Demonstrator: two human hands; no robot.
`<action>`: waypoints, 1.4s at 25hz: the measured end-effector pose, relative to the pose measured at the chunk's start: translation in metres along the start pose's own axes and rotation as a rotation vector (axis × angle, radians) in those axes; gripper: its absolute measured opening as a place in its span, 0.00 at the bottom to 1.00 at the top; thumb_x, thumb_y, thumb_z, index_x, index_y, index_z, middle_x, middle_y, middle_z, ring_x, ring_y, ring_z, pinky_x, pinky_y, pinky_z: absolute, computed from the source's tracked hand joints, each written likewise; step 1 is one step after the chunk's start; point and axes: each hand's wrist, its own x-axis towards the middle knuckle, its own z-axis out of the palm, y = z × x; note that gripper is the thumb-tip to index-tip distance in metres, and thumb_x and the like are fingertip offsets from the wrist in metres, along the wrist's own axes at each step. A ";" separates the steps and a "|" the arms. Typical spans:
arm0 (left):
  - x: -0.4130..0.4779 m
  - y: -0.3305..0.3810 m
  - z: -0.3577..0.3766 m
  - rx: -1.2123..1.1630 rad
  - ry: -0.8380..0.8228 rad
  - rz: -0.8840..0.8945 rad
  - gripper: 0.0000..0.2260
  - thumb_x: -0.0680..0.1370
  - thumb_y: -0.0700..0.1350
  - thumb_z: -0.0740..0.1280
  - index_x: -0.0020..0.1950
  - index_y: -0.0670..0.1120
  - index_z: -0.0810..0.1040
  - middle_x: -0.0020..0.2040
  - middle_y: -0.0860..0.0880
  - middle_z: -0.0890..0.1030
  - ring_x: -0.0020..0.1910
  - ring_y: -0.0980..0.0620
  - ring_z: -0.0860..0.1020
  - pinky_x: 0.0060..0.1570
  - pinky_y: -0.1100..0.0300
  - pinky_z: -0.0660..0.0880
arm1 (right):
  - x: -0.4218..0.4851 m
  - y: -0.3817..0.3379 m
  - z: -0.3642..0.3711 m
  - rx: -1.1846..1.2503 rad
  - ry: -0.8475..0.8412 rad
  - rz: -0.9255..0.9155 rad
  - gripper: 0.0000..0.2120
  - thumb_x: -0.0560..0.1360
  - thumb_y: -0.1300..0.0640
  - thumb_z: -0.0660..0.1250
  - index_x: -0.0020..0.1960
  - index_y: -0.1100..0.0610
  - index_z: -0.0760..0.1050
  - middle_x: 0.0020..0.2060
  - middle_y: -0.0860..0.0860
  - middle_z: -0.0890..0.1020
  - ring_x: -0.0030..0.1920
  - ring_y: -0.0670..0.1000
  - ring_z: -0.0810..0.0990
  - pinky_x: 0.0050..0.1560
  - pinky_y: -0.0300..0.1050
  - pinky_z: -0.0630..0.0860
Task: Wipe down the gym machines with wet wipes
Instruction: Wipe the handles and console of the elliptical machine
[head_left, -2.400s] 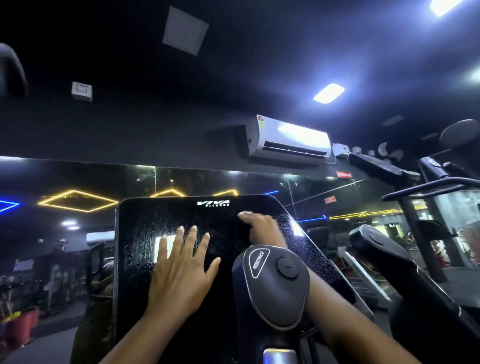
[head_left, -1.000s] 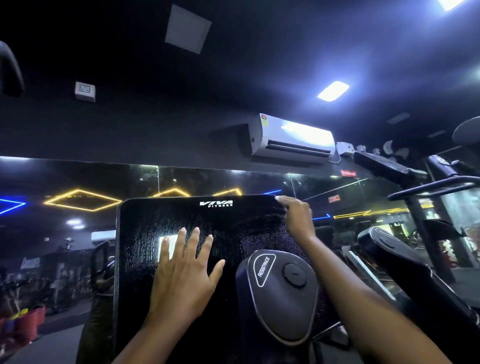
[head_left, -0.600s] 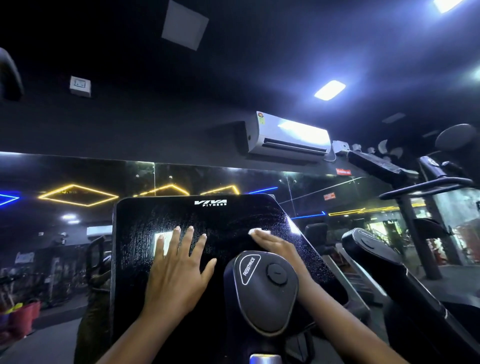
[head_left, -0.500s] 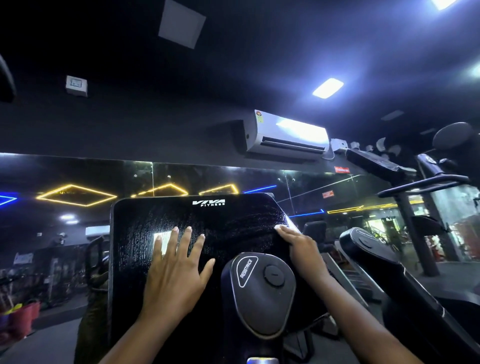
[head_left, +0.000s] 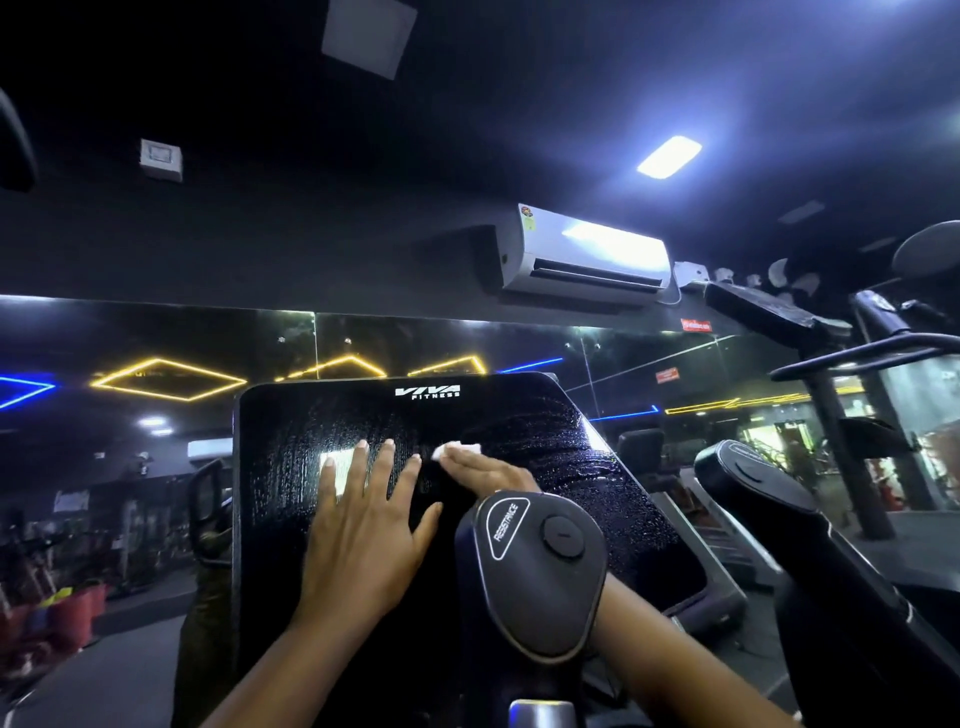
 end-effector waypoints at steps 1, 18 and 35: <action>0.002 0.001 -0.002 -0.028 -0.007 -0.015 0.36 0.71 0.61 0.45 0.67 0.44 0.75 0.67 0.38 0.74 0.67 0.37 0.71 0.65 0.38 0.67 | 0.004 0.015 -0.002 -0.034 0.010 0.091 0.20 0.77 0.62 0.63 0.69 0.59 0.69 0.69 0.49 0.69 0.69 0.49 0.66 0.68 0.40 0.60; -0.001 -0.001 -0.006 -0.039 0.003 0.057 0.35 0.70 0.59 0.47 0.64 0.41 0.78 0.63 0.36 0.76 0.63 0.34 0.74 0.60 0.34 0.69 | -0.045 0.099 -0.068 -0.314 -0.007 0.486 0.20 0.77 0.73 0.53 0.69 0.69 0.63 0.69 0.59 0.67 0.70 0.56 0.65 0.50 0.22 0.65; -0.081 0.035 -0.024 -0.286 0.050 -0.008 0.31 0.72 0.52 0.48 0.59 0.32 0.77 0.59 0.30 0.76 0.61 0.27 0.73 0.57 0.27 0.67 | -0.114 0.060 -0.062 -0.123 0.305 0.616 0.18 0.72 0.73 0.59 0.58 0.62 0.79 0.57 0.56 0.80 0.59 0.54 0.77 0.56 0.31 0.64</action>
